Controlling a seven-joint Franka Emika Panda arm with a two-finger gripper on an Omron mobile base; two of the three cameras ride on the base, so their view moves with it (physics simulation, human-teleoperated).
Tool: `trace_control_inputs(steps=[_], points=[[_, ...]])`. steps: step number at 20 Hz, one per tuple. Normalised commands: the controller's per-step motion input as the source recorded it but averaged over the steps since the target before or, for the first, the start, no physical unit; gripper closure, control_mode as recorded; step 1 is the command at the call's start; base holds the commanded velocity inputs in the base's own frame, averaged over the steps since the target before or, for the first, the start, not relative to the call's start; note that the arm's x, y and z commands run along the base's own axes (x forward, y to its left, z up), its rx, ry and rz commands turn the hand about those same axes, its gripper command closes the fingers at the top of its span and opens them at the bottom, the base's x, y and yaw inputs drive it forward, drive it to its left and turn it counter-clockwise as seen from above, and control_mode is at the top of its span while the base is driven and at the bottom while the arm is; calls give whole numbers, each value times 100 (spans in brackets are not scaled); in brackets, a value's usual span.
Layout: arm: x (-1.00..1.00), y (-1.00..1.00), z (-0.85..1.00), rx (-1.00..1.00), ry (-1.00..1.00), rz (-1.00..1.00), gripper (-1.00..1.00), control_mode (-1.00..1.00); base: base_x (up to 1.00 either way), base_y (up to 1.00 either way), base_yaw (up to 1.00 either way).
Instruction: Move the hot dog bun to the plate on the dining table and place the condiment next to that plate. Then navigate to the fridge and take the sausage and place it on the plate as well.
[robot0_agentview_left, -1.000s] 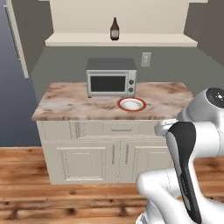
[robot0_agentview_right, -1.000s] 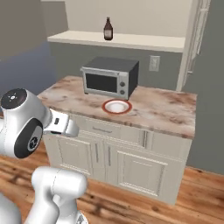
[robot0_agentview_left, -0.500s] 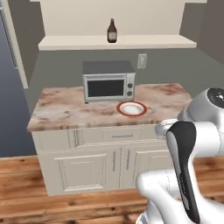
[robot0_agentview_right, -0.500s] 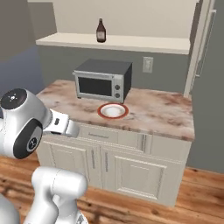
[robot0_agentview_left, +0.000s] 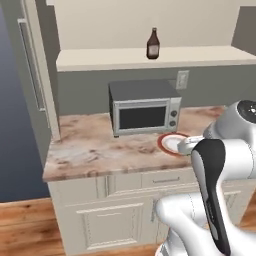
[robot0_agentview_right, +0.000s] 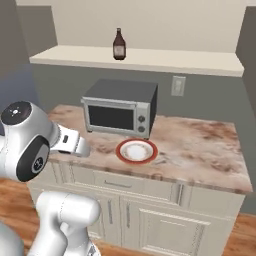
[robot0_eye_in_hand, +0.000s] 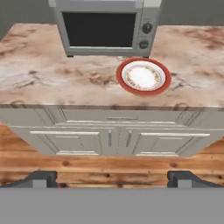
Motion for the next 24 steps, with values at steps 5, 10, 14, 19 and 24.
trace_control_inputs(steps=[5,10,14,19,24], points=[[0,0,0,0,0,0,-100,100,75,22,-4],[0,0,0,0,0,0,-100,100,79,0,0],[18,0,21,0,-10,0,-100,-100,30,0,0],[11,0,81,0,-39,0,-100,-100,0,0,0],[12,0,97,-1,-44,0,-100,-100,0,0,0]])
